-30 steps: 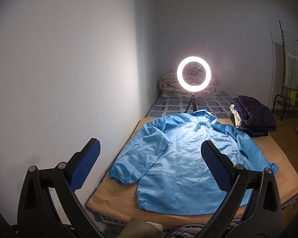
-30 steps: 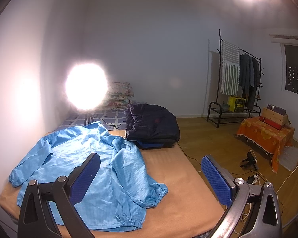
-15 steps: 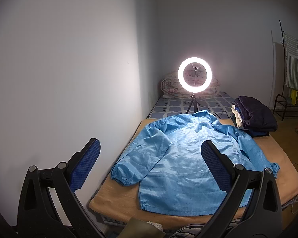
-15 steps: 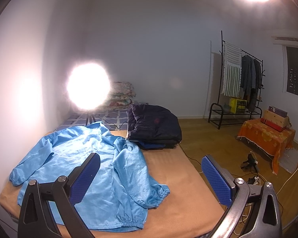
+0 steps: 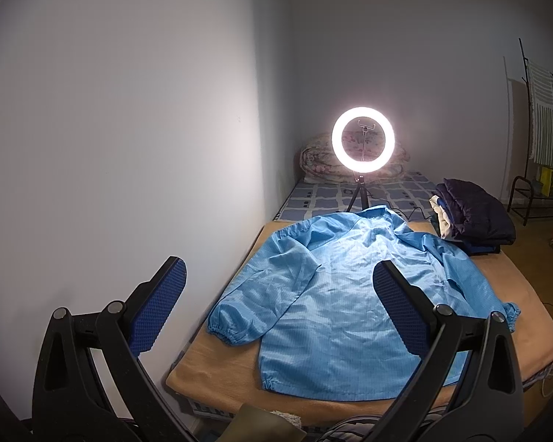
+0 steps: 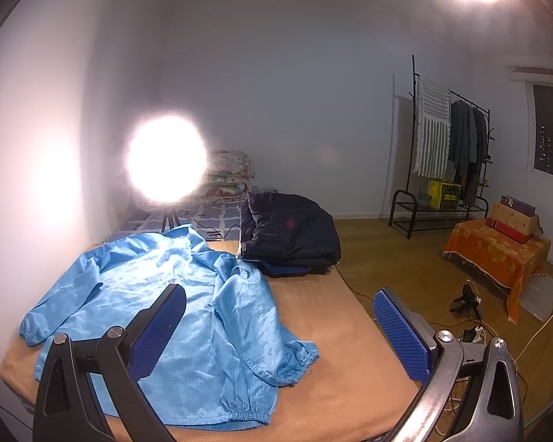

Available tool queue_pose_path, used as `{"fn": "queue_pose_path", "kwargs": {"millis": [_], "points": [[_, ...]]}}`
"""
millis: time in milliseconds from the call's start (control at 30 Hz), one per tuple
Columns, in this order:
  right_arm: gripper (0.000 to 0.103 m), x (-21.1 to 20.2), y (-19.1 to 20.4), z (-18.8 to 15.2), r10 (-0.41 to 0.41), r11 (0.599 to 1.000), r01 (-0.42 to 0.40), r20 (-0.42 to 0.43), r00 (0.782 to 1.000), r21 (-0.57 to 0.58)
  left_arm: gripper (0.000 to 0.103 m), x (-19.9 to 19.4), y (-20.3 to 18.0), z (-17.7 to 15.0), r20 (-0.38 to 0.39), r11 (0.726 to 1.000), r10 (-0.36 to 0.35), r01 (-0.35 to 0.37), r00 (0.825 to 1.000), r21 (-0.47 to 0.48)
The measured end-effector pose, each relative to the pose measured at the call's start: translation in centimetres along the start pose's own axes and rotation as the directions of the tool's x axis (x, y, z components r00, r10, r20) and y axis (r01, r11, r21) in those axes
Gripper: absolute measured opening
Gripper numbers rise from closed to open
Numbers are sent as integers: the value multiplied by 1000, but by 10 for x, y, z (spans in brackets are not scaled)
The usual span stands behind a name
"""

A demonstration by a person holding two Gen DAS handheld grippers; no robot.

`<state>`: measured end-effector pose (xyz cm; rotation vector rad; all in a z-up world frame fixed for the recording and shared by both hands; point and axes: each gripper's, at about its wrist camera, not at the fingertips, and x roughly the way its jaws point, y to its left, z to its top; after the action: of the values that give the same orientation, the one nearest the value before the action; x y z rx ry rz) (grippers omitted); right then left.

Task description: Fold large clothes

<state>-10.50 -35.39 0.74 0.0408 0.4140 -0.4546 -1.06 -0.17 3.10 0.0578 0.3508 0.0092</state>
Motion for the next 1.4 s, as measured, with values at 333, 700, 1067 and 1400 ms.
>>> {"fn": "queue_pose_path", "kwargs": {"millis": [333,700,1067,1400], "points": [[103,1,3,-2,5,1000,-5,-4,1000,-9,103,3,5,-3,-2,1000,12,-12,1000,8],[103,1,5,-4,4,1000,-4,-4,1000,-12,103,7,7,-16,0,1000,28,-28,1000,13],[103,1,22,-1,10,999,-10,8,1000,-40,103,18,19,-35,-21,999,52,-52,998,5],[103,18,56,10,39,996,-39,0,999,-78,103,28,39,-52,-42,994,108,-108,993,4]]}}
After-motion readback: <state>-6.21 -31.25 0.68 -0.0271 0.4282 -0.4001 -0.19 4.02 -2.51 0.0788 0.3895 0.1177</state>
